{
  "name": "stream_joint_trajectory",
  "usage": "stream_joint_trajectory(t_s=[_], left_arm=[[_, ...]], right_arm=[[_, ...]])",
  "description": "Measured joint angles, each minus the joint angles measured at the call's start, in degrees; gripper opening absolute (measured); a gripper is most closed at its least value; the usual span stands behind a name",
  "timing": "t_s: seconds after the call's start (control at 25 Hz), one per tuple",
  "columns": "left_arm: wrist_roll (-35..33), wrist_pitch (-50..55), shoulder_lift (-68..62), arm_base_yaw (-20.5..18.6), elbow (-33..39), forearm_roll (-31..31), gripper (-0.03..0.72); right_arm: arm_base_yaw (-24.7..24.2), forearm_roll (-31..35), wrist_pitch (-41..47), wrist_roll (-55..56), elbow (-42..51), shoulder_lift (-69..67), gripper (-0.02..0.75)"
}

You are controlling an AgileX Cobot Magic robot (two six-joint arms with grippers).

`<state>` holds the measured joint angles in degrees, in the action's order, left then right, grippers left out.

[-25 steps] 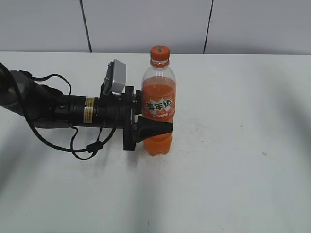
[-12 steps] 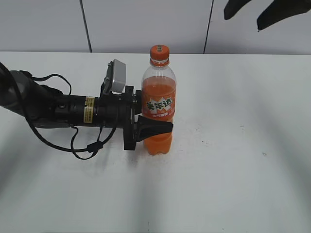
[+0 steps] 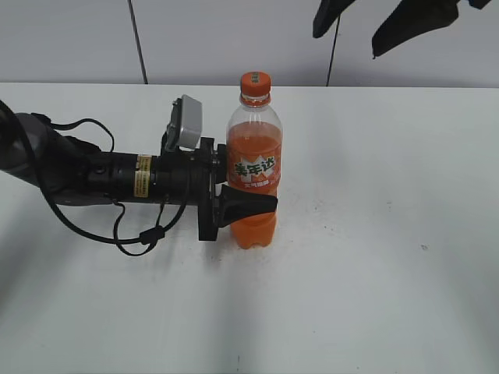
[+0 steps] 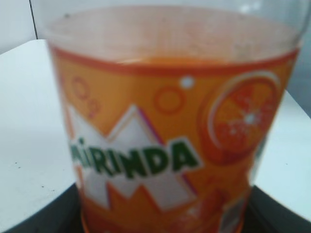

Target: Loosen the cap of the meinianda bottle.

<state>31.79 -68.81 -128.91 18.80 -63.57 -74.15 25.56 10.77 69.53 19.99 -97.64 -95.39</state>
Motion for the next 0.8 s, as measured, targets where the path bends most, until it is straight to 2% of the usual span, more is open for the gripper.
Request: stream_joint_trajectory(t_s=[0.12, 0.4, 0.8], left_arm=[[0.0, 0.0, 0.0, 0.0, 0.0, 0.0, 0.414], [0.0, 0.0, 0.0, 0.0, 0.0, -0.05, 0.414], [0.0, 0.0, 0.0, 0.0, 0.0, -0.05, 0.414]], right_arm=[[3.51, -2.28, 0.11, 3.54, 0.0, 0.0, 0.513], [8.38, -3.63, -1.34, 7.15, -0.45, -2.6, 0.513], [14.55, -10.13, -1.71, 11.14, -8.0, -9.38, 0.513]])
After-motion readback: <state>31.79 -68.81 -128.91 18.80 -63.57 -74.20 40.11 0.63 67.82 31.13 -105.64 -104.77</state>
